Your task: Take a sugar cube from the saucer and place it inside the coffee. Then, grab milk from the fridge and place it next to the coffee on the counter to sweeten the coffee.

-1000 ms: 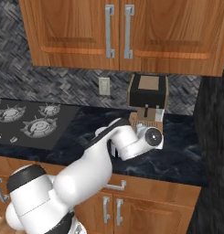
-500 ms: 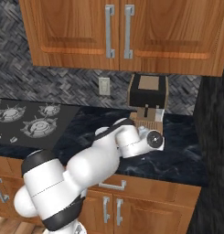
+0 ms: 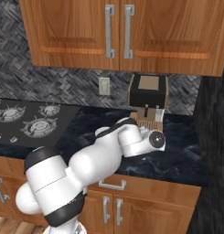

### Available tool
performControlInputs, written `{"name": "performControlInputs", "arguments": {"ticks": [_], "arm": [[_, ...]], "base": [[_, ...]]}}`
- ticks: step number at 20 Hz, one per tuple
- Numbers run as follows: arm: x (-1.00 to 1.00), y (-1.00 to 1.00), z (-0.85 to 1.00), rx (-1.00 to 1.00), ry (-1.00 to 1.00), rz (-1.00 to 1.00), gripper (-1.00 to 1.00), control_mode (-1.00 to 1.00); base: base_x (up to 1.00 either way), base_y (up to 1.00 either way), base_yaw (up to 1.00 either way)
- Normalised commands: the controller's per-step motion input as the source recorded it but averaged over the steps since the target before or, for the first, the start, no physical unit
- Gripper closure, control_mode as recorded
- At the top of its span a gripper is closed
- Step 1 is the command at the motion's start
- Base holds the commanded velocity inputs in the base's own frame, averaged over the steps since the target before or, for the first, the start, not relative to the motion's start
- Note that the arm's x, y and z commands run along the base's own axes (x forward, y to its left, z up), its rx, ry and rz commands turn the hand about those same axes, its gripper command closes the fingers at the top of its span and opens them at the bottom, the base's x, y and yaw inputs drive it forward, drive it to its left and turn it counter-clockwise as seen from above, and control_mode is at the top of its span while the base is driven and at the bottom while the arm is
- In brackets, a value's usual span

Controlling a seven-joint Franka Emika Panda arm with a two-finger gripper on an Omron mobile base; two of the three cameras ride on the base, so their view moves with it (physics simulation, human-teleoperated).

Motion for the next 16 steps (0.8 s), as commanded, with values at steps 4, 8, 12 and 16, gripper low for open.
{"name": "performControlInputs", "arguments": {"ticks": [4, 8, 12, 16], "arm": [[0.24, 0.0, -0.17, -0.01, -0.04, 0.0, 1.0, -1.0], [0.36, 0.0, -0.23, 0.0, -0.02, 0.0, 1.0, -1.0], [0.49, -0.01, -0.28, 0.0, 0.0, 0.0, 1.0, -1.0], [0.16, -0.08, -0.24, 0.0, 0.0, 0.0, 1.0, -1.0]], "base": [[0.0, 0.0, 0.0], [0.0, 0.0, 0.0], [0.0, 0.0, 0.0], [0.0, 0.0, 0.0]]}}
